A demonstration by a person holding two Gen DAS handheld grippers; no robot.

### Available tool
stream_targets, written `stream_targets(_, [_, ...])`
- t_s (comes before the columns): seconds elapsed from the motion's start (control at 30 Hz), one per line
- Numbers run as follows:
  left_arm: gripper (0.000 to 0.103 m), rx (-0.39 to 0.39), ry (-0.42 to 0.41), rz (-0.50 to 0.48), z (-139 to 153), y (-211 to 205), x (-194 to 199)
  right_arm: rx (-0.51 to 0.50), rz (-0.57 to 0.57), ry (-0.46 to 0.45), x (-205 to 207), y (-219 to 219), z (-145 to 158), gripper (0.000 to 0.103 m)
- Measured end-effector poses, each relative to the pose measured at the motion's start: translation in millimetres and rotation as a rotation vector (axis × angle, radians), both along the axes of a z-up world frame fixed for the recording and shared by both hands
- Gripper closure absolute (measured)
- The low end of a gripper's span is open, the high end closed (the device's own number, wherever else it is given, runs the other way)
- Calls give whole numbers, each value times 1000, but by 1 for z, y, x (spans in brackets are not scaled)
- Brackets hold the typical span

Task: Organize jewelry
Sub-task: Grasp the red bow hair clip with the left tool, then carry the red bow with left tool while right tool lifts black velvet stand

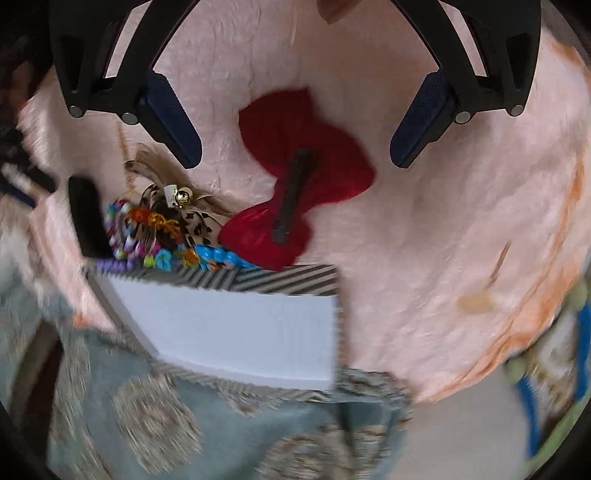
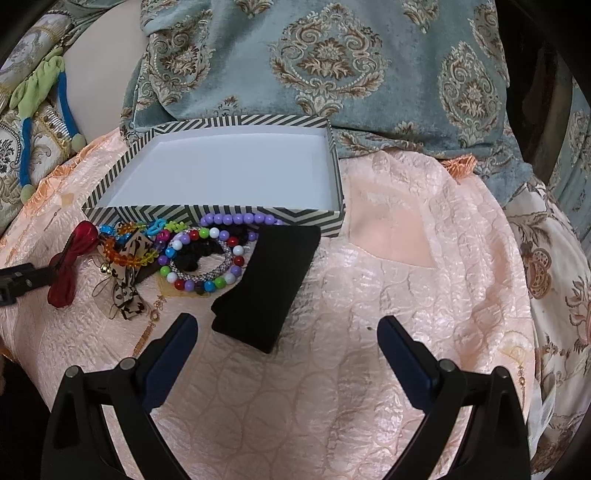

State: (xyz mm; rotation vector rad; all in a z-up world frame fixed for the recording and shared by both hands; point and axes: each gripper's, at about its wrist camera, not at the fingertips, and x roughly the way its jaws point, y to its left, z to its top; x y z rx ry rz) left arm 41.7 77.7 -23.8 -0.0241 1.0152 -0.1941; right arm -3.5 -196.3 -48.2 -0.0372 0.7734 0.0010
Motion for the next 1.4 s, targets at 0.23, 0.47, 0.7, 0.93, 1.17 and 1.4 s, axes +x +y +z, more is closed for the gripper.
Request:
stream_targets(0.23, [15,64,14,80,-21,4,15,130,-114,6,0,-44,-5,3])
stream_targets(0.47, [13,51,29,108,-25,4,20,233,-92,-37,-5,-63,-12,3])
stream_targets(0.7, [38,10,-56,123,-12,8,19,258,38,-27,20,-37,-7,9])
stream_targets(0.93, [62,25,-63,99,-14,2,21,251,65,69,58,-16,-23,16])
stream_targets(1.17, [103,-112,-102,189,1,33,11,267,113,62,52,-15,-24,80])
stream_targets(1.4, [103,-110,-193,211,25,35,-10,361,89,-31,22,-37,-3,80])
